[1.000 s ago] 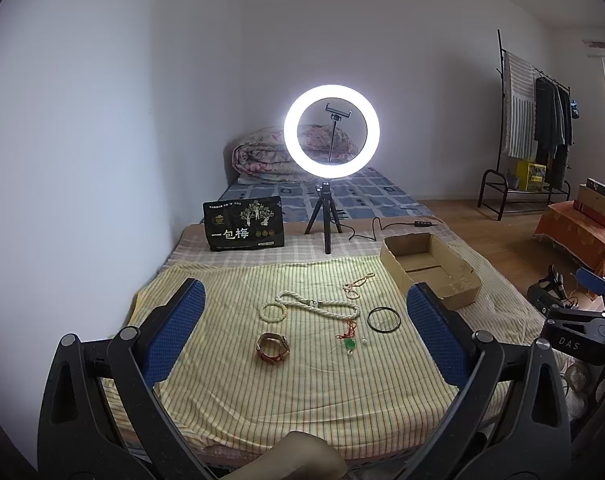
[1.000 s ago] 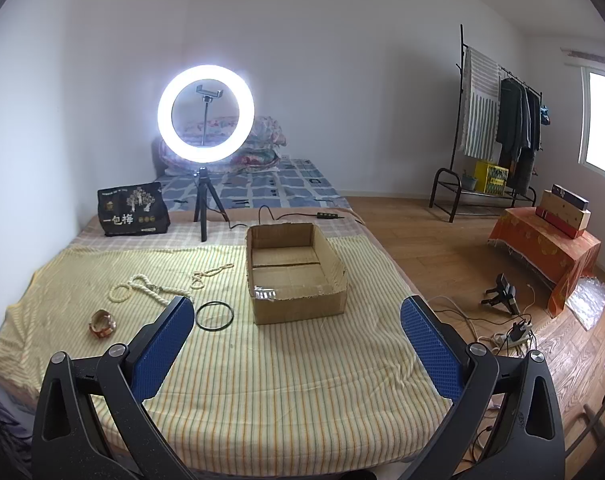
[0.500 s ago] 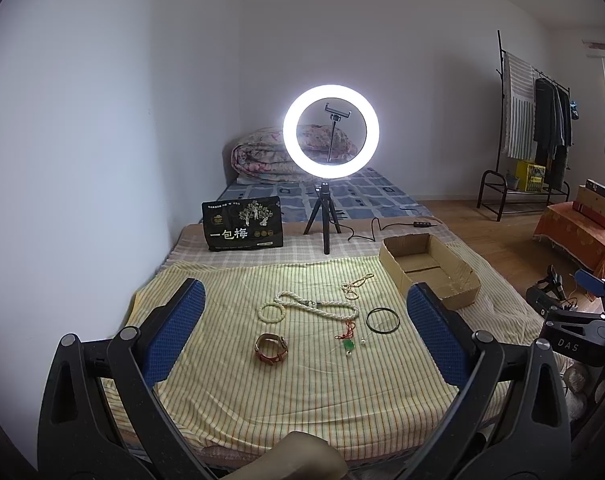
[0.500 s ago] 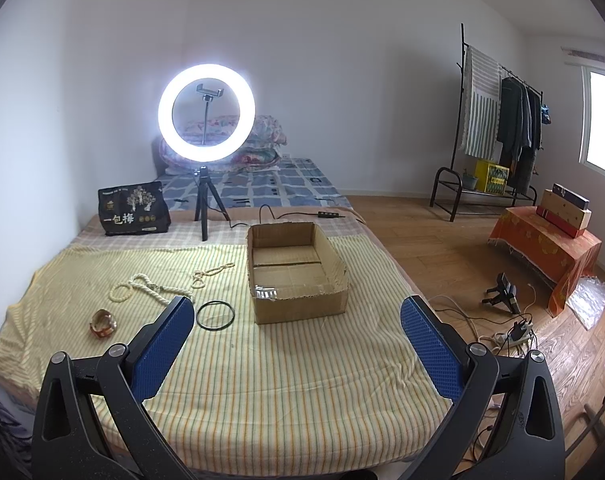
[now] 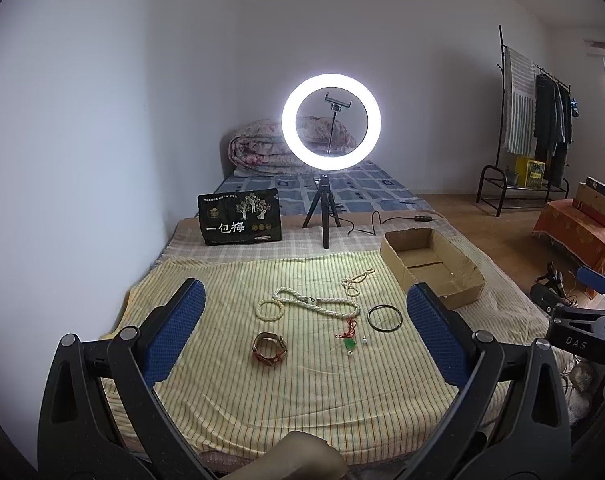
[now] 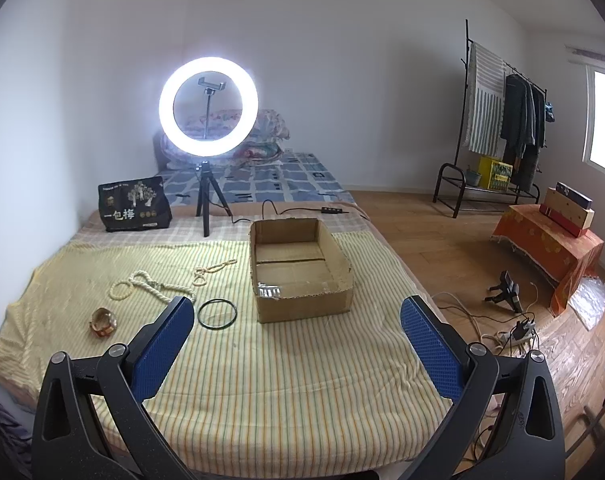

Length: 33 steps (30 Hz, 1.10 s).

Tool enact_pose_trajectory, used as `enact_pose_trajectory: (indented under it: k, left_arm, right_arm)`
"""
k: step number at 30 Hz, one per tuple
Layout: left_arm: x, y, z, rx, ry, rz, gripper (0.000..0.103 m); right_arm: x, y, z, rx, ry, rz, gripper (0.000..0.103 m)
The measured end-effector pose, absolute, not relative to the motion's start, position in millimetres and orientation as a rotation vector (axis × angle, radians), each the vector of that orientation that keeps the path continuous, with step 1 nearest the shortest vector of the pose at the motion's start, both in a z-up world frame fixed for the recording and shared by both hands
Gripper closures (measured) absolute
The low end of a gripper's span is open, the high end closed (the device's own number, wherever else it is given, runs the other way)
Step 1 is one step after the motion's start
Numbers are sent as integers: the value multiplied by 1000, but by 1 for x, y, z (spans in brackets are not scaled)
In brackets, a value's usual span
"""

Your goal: Organize jewelry

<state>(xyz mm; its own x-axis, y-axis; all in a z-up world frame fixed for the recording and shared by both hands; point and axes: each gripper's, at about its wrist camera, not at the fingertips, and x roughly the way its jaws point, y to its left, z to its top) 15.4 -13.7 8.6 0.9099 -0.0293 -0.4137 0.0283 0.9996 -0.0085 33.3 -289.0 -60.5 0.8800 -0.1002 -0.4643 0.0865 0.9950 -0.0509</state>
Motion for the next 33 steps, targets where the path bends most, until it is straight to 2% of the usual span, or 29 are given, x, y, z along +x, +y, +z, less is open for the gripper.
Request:
enact_pose_trajectory:
  k: [19,33]
  left_arm:
    - [76,2,-8,14,498,-3,0]
    - [152,37,-29,33,623,-33,0]
  right_arm:
    - [80,-265,-61,-86,498,45,0]
    - [138,-242,-104,-142,638,171,0]
